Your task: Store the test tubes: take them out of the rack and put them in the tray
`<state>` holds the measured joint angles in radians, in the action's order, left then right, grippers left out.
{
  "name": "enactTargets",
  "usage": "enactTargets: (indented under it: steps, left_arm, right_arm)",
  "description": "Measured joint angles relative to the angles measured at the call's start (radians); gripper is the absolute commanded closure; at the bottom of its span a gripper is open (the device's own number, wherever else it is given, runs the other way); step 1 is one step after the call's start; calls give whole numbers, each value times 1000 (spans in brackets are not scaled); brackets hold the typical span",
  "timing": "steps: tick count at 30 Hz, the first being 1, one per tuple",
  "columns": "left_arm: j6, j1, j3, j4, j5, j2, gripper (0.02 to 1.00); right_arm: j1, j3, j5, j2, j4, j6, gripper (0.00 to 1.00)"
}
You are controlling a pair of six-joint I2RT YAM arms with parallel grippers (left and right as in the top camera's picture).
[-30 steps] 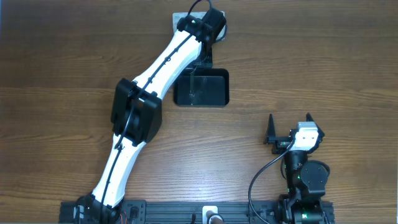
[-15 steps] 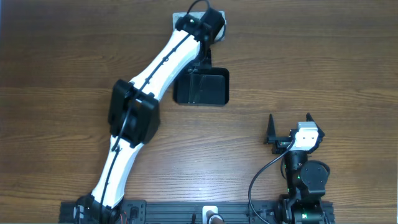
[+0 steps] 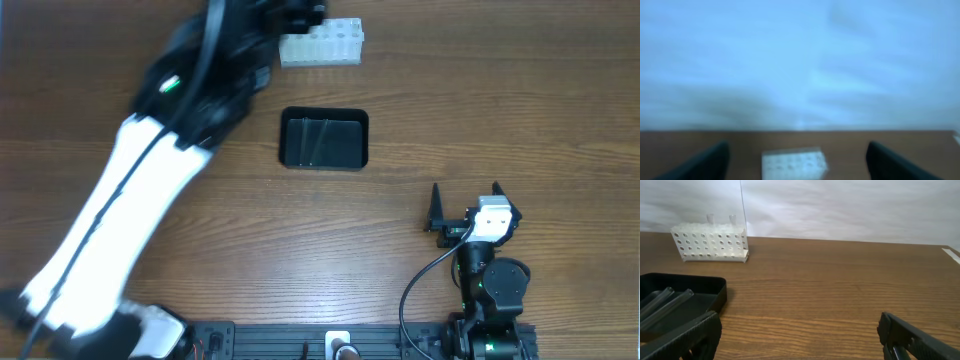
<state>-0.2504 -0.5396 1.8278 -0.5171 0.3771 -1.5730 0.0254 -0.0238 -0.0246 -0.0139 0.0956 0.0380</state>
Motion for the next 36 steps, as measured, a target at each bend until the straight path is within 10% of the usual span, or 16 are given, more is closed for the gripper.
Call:
enactTargets:
  steps: [14, 36]
  left_arm:
    - [100, 475, -1162, 364, -327, 823, 20]
    - [101, 509, -1765, 417, -441, 1544, 18]
  right_arm:
    - [0, 0, 0, 0, -2, 0, 7]
    - [0, 2, 0, 2, -3, 0, 7]
